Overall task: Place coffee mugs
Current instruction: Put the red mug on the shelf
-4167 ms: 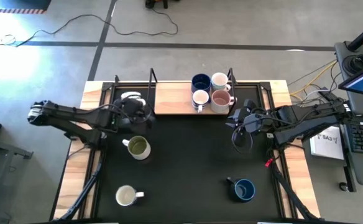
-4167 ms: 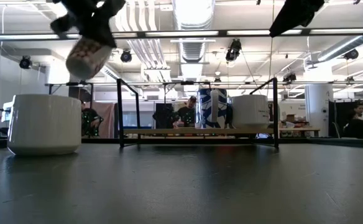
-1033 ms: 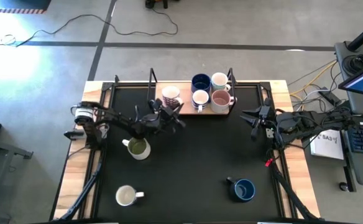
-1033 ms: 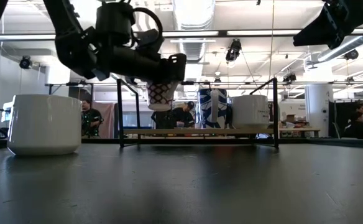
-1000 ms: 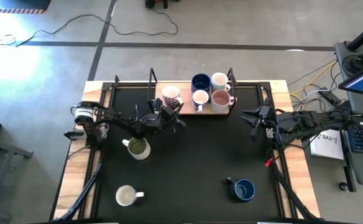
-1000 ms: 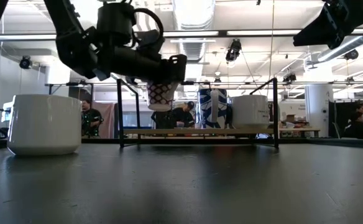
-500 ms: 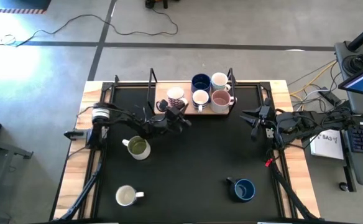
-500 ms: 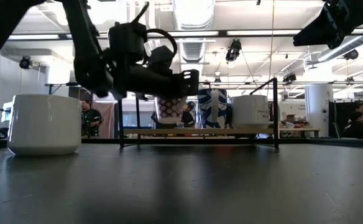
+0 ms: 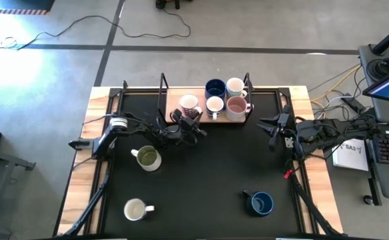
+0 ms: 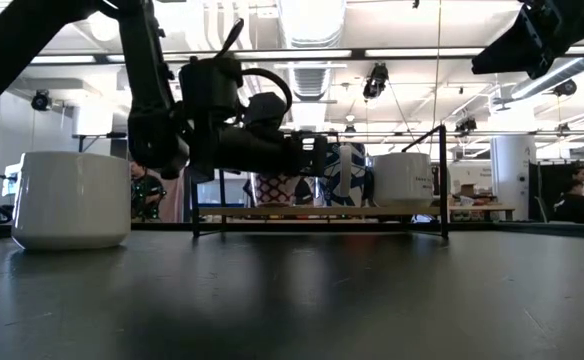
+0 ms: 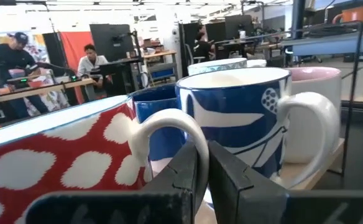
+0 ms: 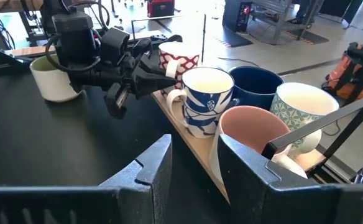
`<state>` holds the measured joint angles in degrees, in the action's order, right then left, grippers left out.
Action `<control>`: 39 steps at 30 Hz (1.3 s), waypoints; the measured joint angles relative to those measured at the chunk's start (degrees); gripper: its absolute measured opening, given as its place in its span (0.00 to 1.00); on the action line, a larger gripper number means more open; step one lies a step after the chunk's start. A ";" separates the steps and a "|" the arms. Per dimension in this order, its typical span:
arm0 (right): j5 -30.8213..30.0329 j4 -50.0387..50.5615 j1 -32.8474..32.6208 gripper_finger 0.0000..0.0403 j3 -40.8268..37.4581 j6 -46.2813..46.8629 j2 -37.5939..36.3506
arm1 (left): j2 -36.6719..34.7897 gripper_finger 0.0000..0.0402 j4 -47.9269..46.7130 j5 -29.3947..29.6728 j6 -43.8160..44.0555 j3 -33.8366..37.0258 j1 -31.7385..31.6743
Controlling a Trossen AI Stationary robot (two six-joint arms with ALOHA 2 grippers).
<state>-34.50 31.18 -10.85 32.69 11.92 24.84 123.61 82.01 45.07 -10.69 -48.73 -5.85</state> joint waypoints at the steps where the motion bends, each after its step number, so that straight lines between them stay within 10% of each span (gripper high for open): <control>1: 0.01 0.00 -0.01 0.30 -0.02 0.00 0.00 | -0.03 0.02 0.01 0.44 -0.09 0.00 0.00; 39: 0.00 0.01 0.00 0.30 -0.01 0.00 0.00 | -2.93 0.20 -4.89 22.19 -1.29 0.11 7.87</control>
<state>-34.50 31.19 -10.85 32.68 11.92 24.84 120.68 77.12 67.26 -11.99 -48.62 2.02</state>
